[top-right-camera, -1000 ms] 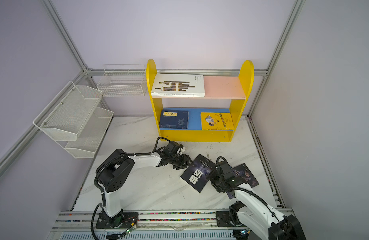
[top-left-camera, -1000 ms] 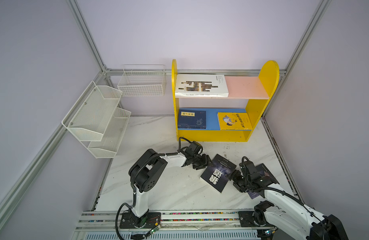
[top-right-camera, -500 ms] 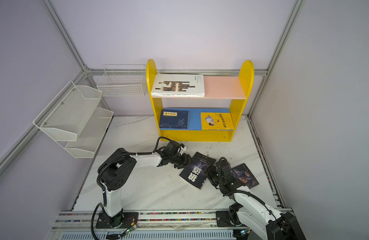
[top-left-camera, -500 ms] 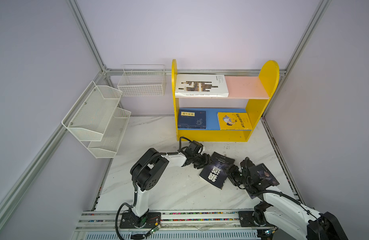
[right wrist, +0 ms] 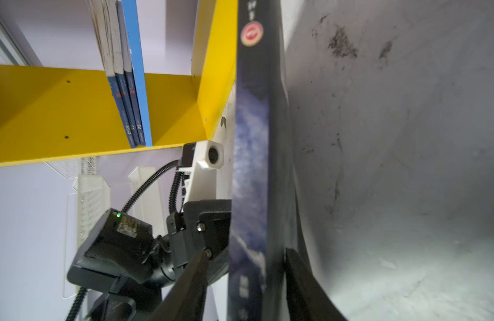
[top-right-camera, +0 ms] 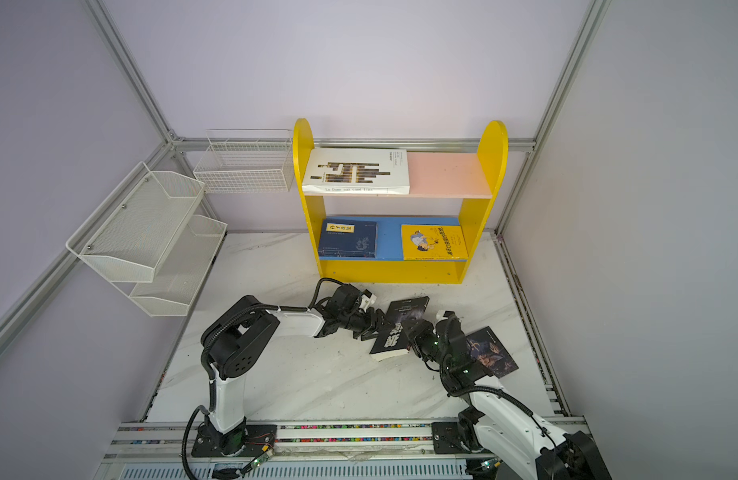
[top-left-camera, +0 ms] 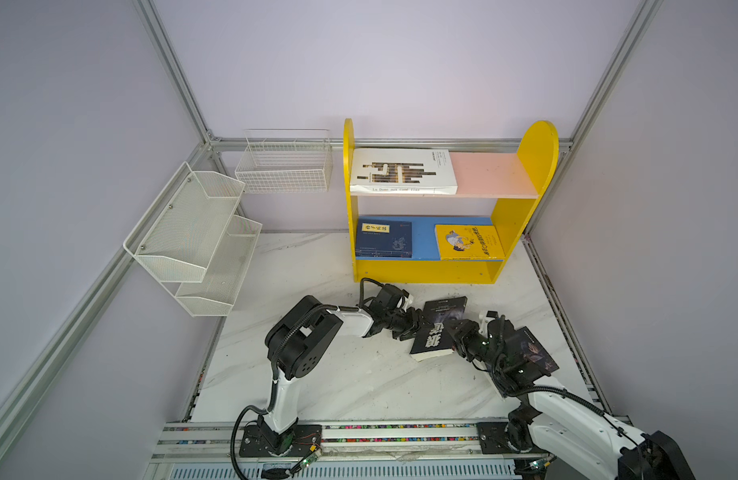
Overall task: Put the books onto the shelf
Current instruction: 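Grasp the dark wolf-eye book with both grippers and lift it upright, then carry the upright wolf-eye book with both grippers toward the blue tier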
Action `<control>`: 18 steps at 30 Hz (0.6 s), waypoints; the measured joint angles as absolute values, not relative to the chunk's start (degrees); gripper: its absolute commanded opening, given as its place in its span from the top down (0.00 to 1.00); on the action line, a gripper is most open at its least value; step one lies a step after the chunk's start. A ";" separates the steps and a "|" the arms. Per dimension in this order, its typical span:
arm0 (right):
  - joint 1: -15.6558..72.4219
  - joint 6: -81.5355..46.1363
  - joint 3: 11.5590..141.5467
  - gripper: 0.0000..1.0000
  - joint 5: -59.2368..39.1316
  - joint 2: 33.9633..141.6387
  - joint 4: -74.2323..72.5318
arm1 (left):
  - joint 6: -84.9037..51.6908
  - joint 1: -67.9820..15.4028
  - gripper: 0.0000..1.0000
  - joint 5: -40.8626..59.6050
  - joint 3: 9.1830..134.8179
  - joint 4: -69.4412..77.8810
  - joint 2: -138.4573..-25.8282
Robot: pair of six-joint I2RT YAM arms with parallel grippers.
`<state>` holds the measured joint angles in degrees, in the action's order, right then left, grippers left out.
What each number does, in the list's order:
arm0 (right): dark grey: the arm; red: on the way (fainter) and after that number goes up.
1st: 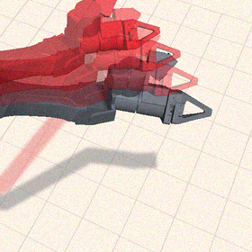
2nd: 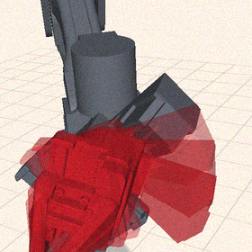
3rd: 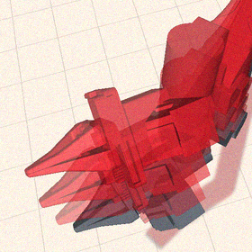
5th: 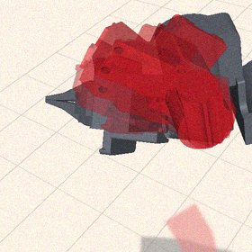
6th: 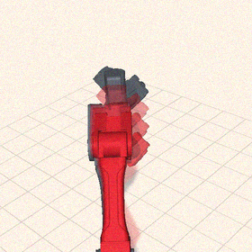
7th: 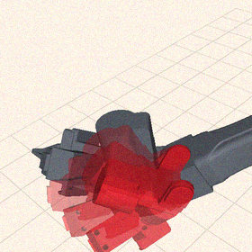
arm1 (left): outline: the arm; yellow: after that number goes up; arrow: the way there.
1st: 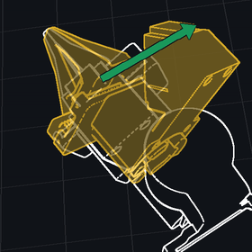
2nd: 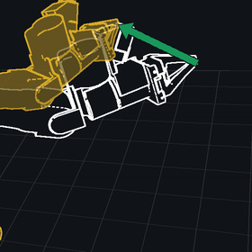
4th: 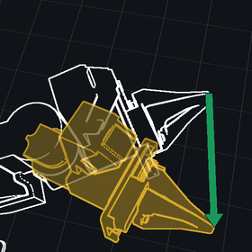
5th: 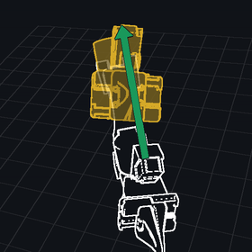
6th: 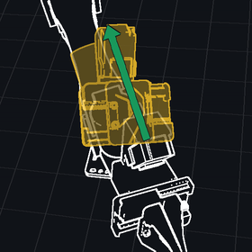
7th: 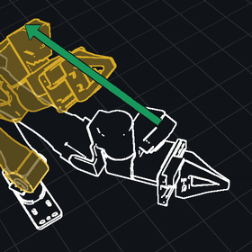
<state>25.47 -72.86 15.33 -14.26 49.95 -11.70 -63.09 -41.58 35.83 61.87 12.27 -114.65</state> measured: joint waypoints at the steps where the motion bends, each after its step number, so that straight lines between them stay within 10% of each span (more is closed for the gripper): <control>1: 25.50 -72.86 16.21 0.69 -13.65 50.00 -9.37 | -63.42 -41.54 0.36 35.83 61.65 12.62 -114.65; 9: 25.52 -71.81 18.15 1.00 -10.85 50.70 0.91 | -63.90 -40.88 0.26 35.53 60.58 13.28 -114.04; 18: 25.56 -73.32 23.38 1.00 -11.27 46.11 4.60 | -62.02 -38.02 0.00 33.06 56.40 11.25 -101.36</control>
<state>25.56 -73.32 23.38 -11.27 46.11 4.60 -62.02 -38.02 33.06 56.40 11.25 -101.36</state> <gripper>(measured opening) 0.163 0.987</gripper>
